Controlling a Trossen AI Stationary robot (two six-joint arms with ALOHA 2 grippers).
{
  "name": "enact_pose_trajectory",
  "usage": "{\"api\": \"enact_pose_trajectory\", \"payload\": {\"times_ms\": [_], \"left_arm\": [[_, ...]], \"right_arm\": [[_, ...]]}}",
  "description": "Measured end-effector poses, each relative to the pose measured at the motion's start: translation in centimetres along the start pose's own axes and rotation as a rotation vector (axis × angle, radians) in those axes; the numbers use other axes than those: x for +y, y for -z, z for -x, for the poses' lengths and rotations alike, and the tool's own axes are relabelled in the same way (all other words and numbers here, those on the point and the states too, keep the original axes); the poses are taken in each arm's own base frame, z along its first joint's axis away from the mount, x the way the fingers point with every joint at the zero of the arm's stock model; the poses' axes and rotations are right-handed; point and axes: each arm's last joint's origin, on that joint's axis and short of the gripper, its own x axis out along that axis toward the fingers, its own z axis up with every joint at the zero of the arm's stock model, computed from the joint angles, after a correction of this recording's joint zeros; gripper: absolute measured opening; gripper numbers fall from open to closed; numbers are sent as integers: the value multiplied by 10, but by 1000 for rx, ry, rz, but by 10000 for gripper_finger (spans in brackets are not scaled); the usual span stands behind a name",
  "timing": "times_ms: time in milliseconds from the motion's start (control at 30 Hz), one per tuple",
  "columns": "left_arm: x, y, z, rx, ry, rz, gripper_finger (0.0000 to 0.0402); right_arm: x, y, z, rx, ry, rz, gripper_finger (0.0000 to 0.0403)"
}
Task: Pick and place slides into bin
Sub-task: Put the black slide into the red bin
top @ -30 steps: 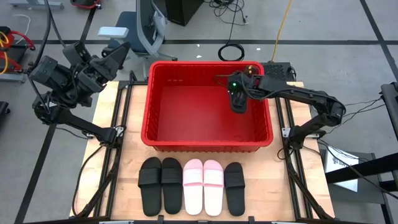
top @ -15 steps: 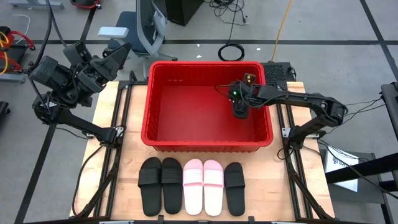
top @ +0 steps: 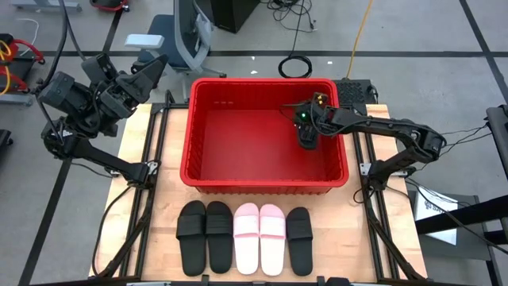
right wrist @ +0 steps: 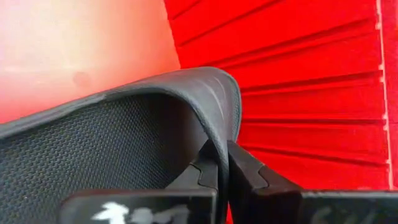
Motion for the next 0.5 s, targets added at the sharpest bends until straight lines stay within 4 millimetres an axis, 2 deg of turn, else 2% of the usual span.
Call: {"api": "enact_pose_trajectory", "payload": {"times_ms": [267,500], "left_arm": [[0,0,0,0,0,11,228],[0,0,0,0,0,23,228]], "right_arm": [[7,20,-19,46,1,49,0],[16,31,-27,52,1,46,1]]}}
